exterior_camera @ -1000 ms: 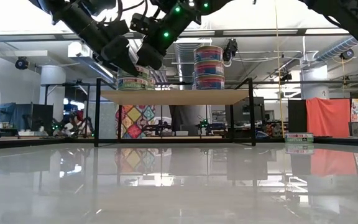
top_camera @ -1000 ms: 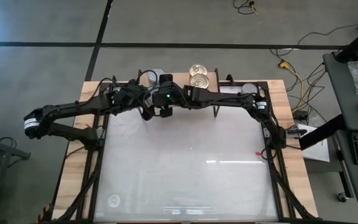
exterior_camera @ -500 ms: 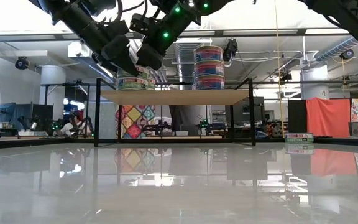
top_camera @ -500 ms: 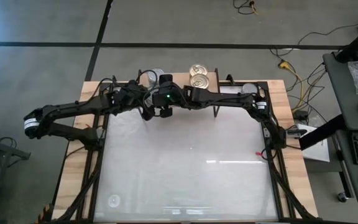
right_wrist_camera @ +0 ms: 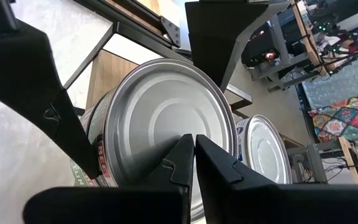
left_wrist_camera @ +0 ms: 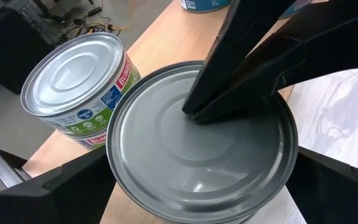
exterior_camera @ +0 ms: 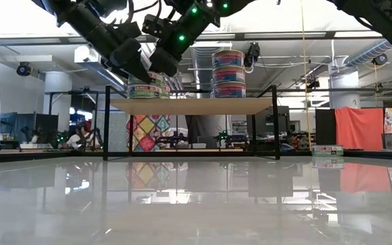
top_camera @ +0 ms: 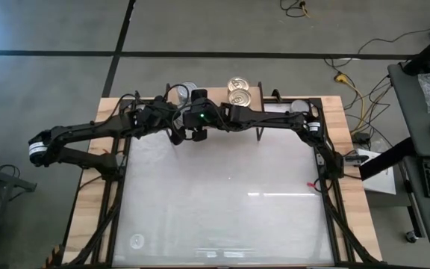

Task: Stack canned seafood by type on shelf
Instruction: Stack the green tuna can on top of the other green tuna can on the shelf

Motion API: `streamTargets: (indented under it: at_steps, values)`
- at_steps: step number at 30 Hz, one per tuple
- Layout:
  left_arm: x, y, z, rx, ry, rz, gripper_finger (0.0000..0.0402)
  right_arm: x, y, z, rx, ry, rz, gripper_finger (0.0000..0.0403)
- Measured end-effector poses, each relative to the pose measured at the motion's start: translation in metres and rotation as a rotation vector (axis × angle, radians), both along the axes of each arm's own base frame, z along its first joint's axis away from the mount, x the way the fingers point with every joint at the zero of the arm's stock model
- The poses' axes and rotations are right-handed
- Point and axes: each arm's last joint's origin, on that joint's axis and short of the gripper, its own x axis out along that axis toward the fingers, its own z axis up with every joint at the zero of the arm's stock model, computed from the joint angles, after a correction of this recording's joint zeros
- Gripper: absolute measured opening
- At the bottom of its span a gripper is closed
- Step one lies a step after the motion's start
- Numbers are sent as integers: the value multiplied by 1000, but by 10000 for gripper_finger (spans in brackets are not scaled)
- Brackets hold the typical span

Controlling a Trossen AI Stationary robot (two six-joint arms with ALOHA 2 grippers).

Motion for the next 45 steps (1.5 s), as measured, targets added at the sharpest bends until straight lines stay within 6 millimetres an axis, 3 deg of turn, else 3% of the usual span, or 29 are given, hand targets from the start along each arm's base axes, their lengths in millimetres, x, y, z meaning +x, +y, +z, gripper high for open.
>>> streamTargets:
  at_steps: [40,45]
  values:
    - [0,0,0,3,-8,4,400,0,0,0,-1,0,0,13]
    - [0,0,0,5,-1,0,379,0,0,0,-1,1,0,13]
